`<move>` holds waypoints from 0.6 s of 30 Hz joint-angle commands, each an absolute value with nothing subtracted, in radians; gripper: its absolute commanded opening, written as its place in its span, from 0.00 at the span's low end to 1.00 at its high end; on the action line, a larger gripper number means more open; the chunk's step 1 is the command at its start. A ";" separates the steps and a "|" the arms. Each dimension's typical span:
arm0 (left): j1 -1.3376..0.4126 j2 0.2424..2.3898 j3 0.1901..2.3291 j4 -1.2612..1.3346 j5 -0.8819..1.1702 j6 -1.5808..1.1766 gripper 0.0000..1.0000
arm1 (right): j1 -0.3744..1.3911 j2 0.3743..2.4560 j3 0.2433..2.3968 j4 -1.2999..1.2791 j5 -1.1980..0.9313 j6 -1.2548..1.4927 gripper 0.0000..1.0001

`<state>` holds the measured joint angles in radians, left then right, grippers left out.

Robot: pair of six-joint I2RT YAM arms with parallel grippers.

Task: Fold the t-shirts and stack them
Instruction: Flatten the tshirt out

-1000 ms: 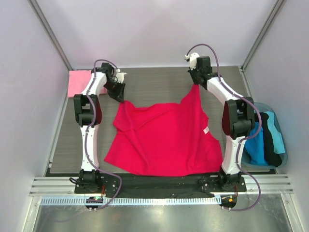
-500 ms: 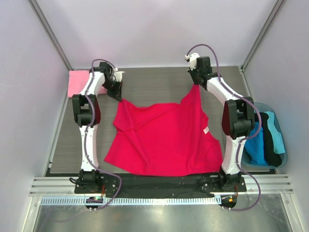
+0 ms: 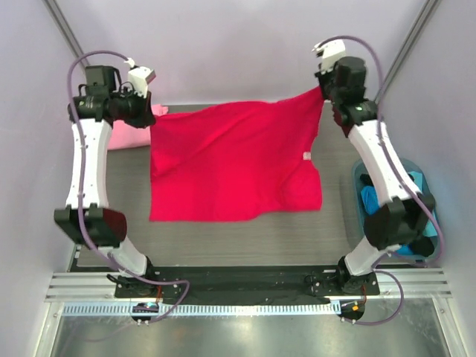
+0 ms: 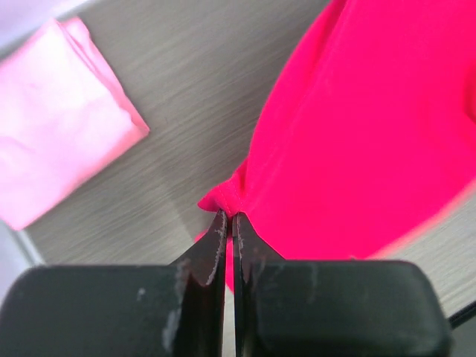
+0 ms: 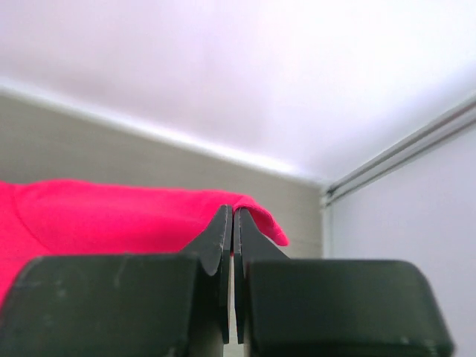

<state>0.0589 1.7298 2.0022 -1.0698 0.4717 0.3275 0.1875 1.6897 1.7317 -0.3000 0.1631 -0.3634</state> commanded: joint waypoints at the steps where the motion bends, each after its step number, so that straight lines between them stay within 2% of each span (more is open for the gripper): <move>1: 0.054 1.576 1.925 -1.069 0.463 0.364 0.02 | 0.181 1.461 1.767 -0.264 0.206 -0.394 0.01; 4: 0.054 1.436 1.878 -1.069 0.437 0.351 0.04 | 0.181 1.323 1.741 -0.287 0.184 -0.396 0.01; 12: 0.055 1.100 1.795 -1.046 0.358 0.351 0.00 | 0.184 1.019 1.657 -0.386 0.066 -0.347 0.01; 18: 0.054 0.944 1.862 -1.087 0.330 0.356 0.00 | 0.181 0.882 1.744 -0.569 0.020 -0.356 0.01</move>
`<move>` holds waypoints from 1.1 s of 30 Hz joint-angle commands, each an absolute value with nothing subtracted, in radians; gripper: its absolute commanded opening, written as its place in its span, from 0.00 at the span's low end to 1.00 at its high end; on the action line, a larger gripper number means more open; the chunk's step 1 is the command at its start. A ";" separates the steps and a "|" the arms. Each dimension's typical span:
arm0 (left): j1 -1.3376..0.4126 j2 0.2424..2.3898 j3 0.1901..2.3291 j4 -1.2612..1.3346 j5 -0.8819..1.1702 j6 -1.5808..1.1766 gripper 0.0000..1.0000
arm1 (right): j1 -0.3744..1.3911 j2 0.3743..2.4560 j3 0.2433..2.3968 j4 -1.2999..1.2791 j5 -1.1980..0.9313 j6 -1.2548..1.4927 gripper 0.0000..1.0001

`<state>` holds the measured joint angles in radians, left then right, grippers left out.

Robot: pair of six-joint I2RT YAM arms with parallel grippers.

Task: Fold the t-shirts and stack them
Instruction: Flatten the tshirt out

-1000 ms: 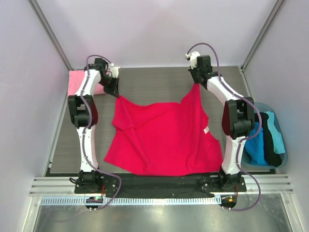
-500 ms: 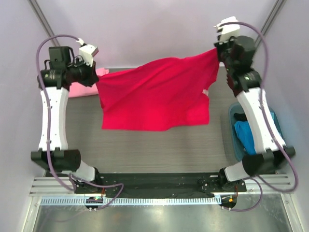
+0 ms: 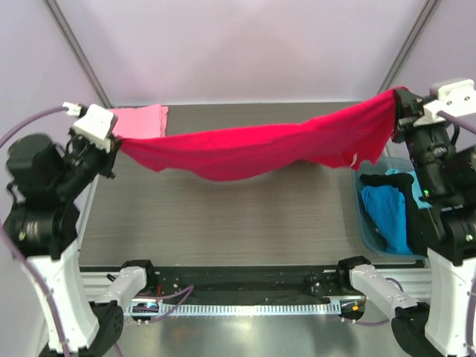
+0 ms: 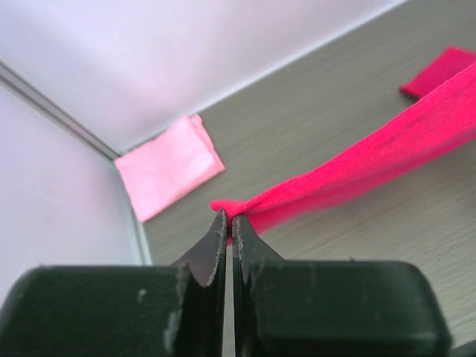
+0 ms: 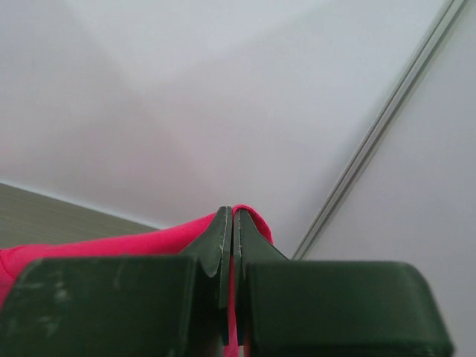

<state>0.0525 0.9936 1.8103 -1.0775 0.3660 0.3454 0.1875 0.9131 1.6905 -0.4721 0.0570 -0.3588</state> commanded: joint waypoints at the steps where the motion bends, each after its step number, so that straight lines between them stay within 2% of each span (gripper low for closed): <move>1: 0.054 0.931 1.903 -1.098 0.327 0.356 0.00 | 0.179 0.865 1.787 -0.592 -0.006 -0.371 0.01; 8: 0.055 0.922 2.110 -1.083 0.321 0.305 0.00 | 0.155 0.865 2.069 -0.733 -0.072 -0.370 0.01; 11: 0.055 0.975 2.175 -1.034 0.307 0.288 0.00 | 0.155 0.932 2.149 -0.704 -0.071 -0.377 0.01; 15: 0.054 1.052 2.162 -0.918 0.278 0.275 0.00 | 0.153 1.026 2.138 -0.577 -0.080 -0.393 0.01; 18: 0.055 1.146 2.145 -0.877 0.291 0.270 0.00 | 0.155 1.103 2.060 -0.468 -0.086 -0.416 0.01; 25: 0.049 1.356 1.956 -0.882 0.359 0.290 0.00 | 0.155 1.215 1.613 -0.151 -0.170 -0.506 0.01; 33: 0.015 1.665 1.763 -0.832 0.351 0.359 0.00 | 0.153 1.497 1.361 0.050 -0.163 -0.498 0.01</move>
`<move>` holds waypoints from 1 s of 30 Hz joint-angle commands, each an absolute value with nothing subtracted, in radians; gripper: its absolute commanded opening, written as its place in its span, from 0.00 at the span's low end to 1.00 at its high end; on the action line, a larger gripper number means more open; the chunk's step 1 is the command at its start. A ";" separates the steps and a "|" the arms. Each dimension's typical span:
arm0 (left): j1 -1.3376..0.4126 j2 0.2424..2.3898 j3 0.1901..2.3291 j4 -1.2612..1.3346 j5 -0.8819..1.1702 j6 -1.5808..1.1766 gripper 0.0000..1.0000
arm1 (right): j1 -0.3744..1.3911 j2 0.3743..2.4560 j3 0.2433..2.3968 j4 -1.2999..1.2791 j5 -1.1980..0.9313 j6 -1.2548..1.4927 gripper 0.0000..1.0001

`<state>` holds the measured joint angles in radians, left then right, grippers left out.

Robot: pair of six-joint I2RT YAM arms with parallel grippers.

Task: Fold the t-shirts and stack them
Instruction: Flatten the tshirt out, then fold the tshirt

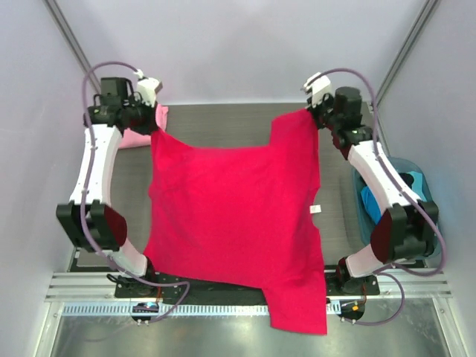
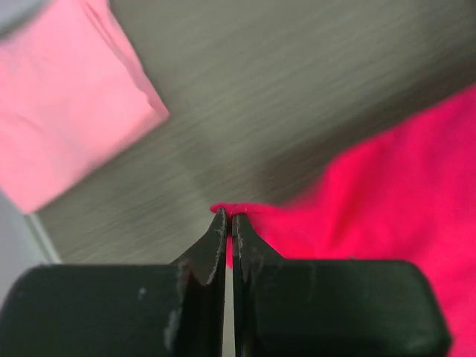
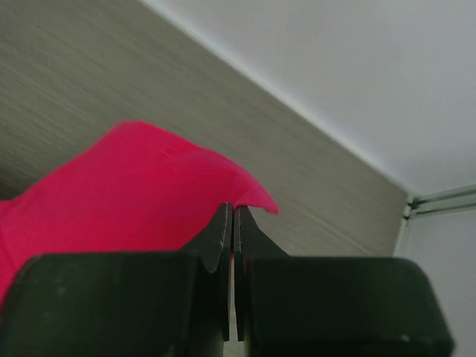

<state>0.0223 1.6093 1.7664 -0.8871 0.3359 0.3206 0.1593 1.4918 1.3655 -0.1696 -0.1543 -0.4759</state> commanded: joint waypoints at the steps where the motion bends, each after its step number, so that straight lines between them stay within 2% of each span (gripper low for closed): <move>1: 0.017 1.704 1.766 -0.825 0.342 0.367 0.00 | 0.155 1.528 1.358 0.090 -0.153 -0.520 0.01; 7: 0.017 2.027 1.965 -0.834 0.296 0.390 0.00 | 0.149 1.816 1.509 0.114 -0.005 -0.545 0.01; 9: 0.018 2.089 2.052 -0.851 0.281 0.384 0.00 | 0.147 1.882 1.598 0.110 0.073 -0.538 0.01; 17: 0.021 2.296 2.201 -0.759 0.235 0.269 0.00 | 0.149 2.207 1.877 0.087 0.143 -0.541 0.01; 21: 0.017 2.361 2.256 -0.690 0.206 0.216 0.00 | 0.144 2.295 1.985 0.077 0.181 -0.545 0.01; 30: 0.017 2.442 2.352 -0.612 0.183 0.216 0.00 | 0.127 2.347 2.028 0.081 0.196 -0.543 0.01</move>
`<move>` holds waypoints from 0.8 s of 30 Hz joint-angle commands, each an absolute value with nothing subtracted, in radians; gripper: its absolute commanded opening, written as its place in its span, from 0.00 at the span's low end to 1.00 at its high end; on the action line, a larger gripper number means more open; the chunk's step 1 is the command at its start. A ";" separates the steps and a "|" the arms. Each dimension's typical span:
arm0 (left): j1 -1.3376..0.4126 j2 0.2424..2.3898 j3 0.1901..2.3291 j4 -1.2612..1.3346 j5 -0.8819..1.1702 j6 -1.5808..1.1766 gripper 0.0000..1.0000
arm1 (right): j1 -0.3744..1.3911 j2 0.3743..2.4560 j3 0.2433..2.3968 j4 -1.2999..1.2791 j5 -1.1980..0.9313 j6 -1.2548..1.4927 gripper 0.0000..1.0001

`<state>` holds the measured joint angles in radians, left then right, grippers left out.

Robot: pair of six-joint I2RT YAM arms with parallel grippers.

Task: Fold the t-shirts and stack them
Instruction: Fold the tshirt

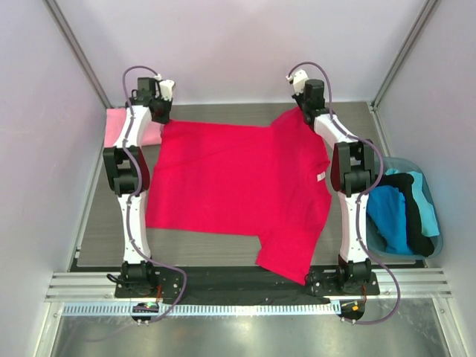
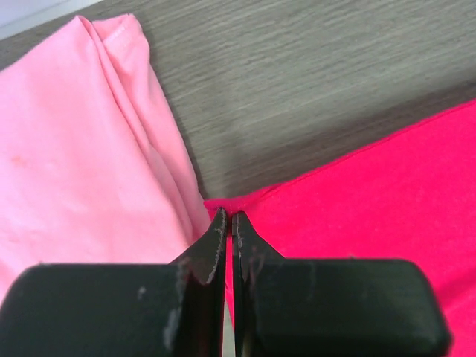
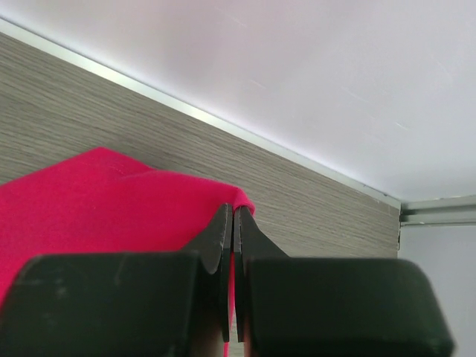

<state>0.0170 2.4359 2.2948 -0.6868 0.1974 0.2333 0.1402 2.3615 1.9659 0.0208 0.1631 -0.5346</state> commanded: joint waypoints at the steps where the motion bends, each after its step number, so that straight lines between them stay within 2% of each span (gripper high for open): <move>1: 0.017 2.453 2.359 -0.609 0.184 0.215 0.00 | 0.127 2.344 2.025 0.081 0.198 -0.543 0.01; 5: 0.025 2.471 2.382 -0.572 0.183 0.201 0.00 | 0.126 2.312 2.014 0.081 0.210 -0.545 0.01; 12: 0.023 2.454 2.396 -0.569 0.238 0.206 0.00 | 0.123 2.166 1.861 0.040 0.199 -0.571 0.01; 24: 0.032 2.312 2.275 -0.629 0.330 0.216 0.00 | 0.123 1.918 1.611 -0.061 0.181 -0.555 0.01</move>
